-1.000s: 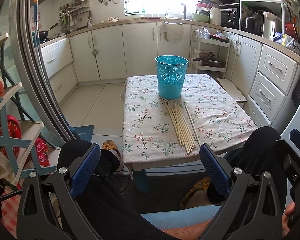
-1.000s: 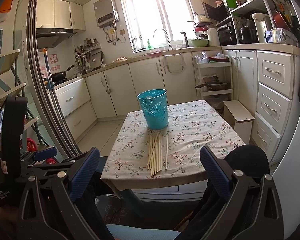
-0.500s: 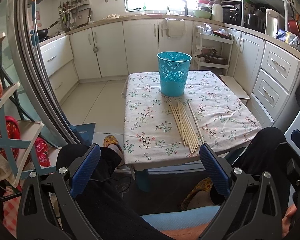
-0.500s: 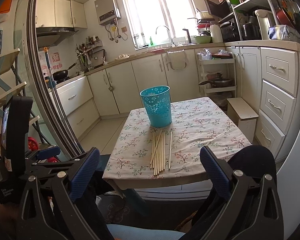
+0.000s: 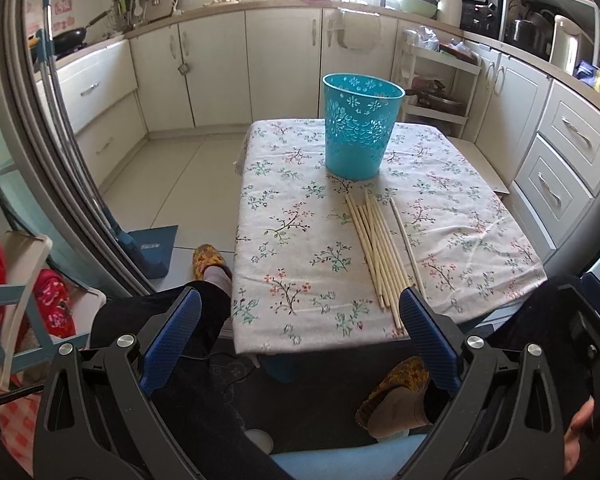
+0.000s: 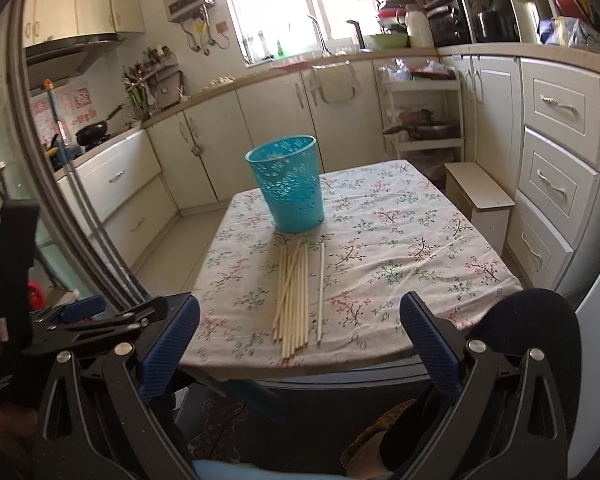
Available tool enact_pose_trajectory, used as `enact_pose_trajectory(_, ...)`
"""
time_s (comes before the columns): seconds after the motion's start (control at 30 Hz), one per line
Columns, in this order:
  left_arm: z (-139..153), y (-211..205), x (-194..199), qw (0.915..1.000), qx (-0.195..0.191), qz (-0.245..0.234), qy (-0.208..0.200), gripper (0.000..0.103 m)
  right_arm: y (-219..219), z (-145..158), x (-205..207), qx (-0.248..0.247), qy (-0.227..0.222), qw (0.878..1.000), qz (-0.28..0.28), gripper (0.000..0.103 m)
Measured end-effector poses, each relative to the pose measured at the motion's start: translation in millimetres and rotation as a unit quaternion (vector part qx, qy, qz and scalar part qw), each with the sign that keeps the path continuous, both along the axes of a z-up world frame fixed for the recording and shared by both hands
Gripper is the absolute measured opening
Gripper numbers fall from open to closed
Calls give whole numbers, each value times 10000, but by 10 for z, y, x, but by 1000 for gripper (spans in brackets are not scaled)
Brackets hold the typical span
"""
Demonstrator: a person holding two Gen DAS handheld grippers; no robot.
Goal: Organize utensils
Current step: 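Move both grippers down toward the bundle of wooden chopsticks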
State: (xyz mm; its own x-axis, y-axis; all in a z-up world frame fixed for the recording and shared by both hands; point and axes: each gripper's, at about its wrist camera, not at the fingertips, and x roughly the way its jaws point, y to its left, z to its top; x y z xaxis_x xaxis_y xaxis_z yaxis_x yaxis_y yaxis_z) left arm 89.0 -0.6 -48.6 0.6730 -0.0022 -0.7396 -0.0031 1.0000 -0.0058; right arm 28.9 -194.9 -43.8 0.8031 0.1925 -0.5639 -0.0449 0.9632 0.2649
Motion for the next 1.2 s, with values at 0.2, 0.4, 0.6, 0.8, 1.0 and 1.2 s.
enact_pose_trajectory(0.2, -123, -21, 262, 9999, -19, 40, 157, 95, 42, -295, 497, -202, 397, 9989, 115, 96)
enact_pose_trajectory(0.4, -232, -17, 429, 9994, -40, 93, 337, 95, 66, -522, 864, -257, 665, 9970, 298, 79)
enact_pose_trajectory(0.6, -339, -8, 555, 9987, -65, 117, 498, 95, 110, -650, 1117, -262, 801, 9955, 427, 64)
enact_pose_trajectory(0.8, -474, 3, 717, 9974, -114, 151, 695, 95, 144, -787, 1322, -257, 955, 9936, 541, 48)
enact_pose_trajectory(1.0, -618, -5, 878, 9958, -141, 199, 881, 95, 140, -914, 1505, -227, 1137, 9916, 567, 35)
enact_pose_trajectory(1.2, -755, -16, 1024, 9941, -174, 204, 1054, 95, 184, -1008, 1714, -327, 1257, 9898, 581, 35)
